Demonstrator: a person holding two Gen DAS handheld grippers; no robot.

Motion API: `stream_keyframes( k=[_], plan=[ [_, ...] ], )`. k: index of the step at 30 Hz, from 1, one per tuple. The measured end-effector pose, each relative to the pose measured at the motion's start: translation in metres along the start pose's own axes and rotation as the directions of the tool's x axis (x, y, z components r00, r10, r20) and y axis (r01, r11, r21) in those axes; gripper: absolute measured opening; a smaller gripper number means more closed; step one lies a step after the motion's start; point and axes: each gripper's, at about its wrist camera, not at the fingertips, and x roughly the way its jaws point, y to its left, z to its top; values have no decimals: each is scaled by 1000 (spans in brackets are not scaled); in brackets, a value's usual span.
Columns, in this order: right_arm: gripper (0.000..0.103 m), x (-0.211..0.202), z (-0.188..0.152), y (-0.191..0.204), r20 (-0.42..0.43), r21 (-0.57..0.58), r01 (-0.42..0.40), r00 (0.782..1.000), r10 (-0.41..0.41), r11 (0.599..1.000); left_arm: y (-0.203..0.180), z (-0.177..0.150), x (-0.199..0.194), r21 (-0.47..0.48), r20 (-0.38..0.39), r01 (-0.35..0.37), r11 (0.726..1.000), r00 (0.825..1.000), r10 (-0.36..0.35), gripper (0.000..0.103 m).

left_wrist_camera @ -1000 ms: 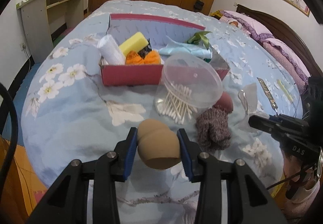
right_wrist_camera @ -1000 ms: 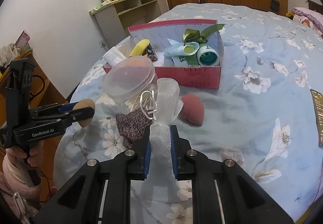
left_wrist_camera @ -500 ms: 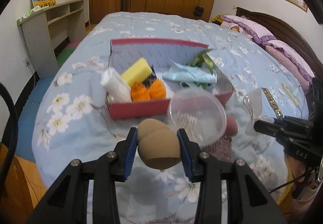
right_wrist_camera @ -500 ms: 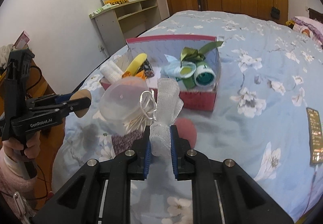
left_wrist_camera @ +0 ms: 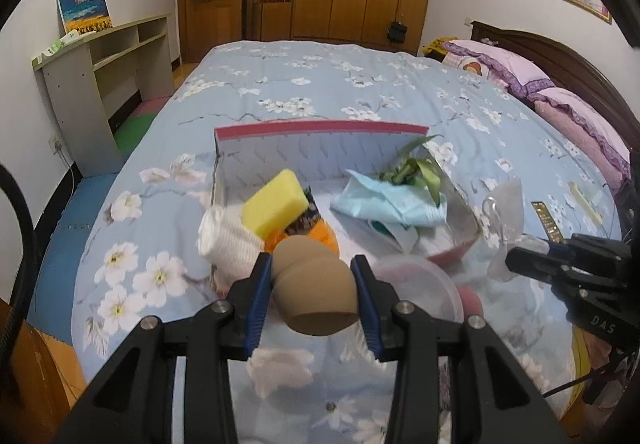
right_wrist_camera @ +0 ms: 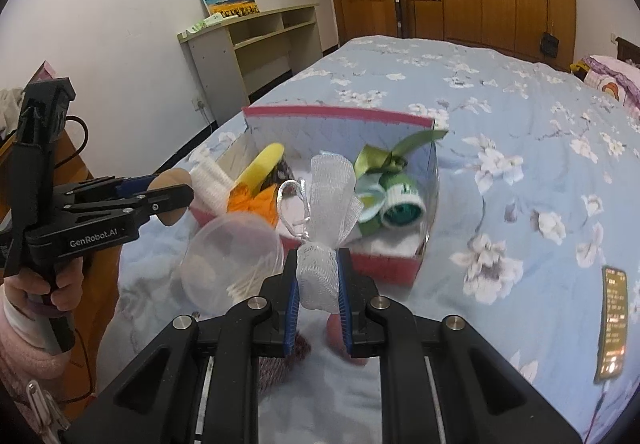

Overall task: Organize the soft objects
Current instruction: 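Carry the beige sponge and white mesh bag with both tools over the shoebox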

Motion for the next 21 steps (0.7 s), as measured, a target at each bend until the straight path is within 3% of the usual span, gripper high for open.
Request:
stream_keyframes(
  k=[21],
  plan=[
    [18, 32, 48, -24, 19, 3, 62, 998, -62, 998, 25, 57, 64, -52, -5, -45, 998, 999, 44, 42]
  ],
)
